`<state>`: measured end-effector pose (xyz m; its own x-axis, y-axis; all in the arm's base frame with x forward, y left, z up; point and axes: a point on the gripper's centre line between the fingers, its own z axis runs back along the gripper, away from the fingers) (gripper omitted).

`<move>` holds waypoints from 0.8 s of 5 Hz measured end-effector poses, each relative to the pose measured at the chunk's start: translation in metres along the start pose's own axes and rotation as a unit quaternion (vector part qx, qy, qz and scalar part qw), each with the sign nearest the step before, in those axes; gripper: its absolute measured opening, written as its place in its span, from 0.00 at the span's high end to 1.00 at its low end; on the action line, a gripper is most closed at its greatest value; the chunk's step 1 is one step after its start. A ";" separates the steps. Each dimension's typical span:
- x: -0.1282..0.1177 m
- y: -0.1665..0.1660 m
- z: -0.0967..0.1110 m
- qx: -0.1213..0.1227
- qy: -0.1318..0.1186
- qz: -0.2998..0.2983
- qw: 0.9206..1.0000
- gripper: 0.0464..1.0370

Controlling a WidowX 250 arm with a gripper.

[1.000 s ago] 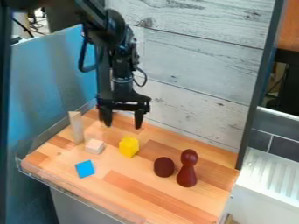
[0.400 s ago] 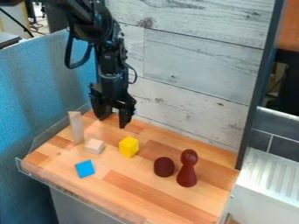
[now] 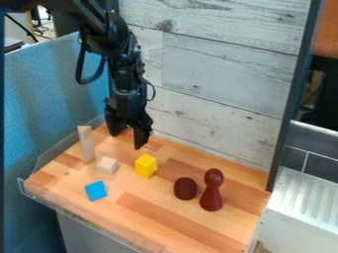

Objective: Move the wood elongated pyramid on top of the yellow cube

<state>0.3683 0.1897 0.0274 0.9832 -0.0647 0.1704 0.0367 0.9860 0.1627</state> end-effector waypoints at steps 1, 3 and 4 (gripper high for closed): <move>-0.002 0.018 0.009 -0.006 0.002 0.066 0.998 0.04; -0.017 0.052 0.024 -0.003 0.025 0.201 0.979 0.04; -0.026 0.062 0.026 -0.003 0.033 0.225 0.974 0.04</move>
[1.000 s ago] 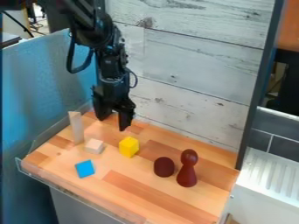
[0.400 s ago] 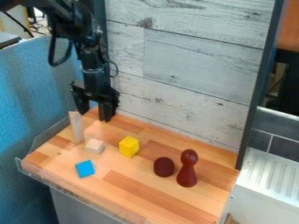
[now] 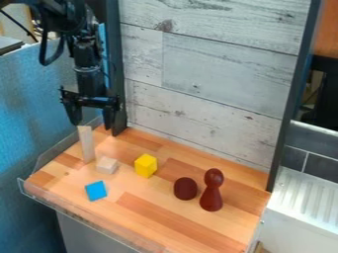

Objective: Move the wood elongated pyramid on top of the yellow cube

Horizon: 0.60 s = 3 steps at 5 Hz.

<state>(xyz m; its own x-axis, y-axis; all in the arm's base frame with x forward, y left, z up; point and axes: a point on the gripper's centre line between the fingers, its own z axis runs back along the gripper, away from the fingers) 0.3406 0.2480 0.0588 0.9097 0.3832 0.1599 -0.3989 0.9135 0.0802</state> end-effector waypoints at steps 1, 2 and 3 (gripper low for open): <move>0.004 0.007 0.003 0.014 -0.006 0.014 1.000 0.04; 0.009 0.014 -0.011 0.033 -0.006 0.028 0.999 0.04; 0.014 0.016 -0.022 0.035 0.000 0.041 0.999 0.04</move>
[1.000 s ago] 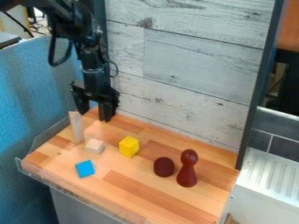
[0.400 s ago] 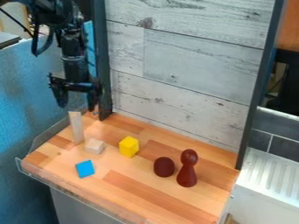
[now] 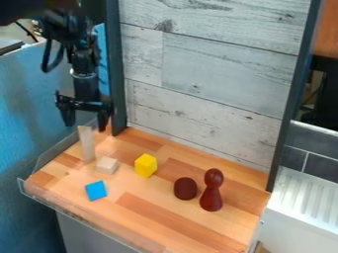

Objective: Move the wood elongated pyramid on top of the yellow cube

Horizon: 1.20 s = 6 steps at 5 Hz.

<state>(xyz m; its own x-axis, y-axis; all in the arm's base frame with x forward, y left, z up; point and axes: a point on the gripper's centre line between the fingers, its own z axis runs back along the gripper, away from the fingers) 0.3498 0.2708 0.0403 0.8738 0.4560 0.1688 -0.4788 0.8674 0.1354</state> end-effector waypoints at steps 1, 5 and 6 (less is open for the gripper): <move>0.005 -0.002 -0.014 -0.005 0.012 0.012 1.000 0.04; 0.009 0.008 -0.033 0.014 0.041 0.019 0.999 0.57; 0.005 0.002 -0.031 -0.005 0.058 0.017 0.998 0.57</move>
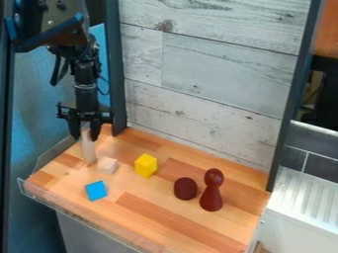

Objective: Move the wood elongated pyramid on top of the yellow cube

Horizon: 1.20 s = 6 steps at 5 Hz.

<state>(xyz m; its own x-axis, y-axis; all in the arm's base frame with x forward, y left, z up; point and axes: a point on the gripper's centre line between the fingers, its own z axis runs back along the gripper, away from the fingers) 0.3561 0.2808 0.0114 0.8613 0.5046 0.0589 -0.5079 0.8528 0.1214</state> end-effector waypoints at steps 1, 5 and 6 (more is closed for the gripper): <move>0.001 -0.014 0.008 -0.029 0.008 -0.001 1.000 0.57; -0.015 -0.098 0.063 -0.040 -0.031 -0.079 0.996 0.57; -0.020 -0.106 0.063 -0.045 -0.021 -0.087 0.995 0.57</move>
<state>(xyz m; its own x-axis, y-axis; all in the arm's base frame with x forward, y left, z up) 0.3936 0.1722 0.0602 0.9350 0.3438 0.0873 -0.3484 0.9363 0.0448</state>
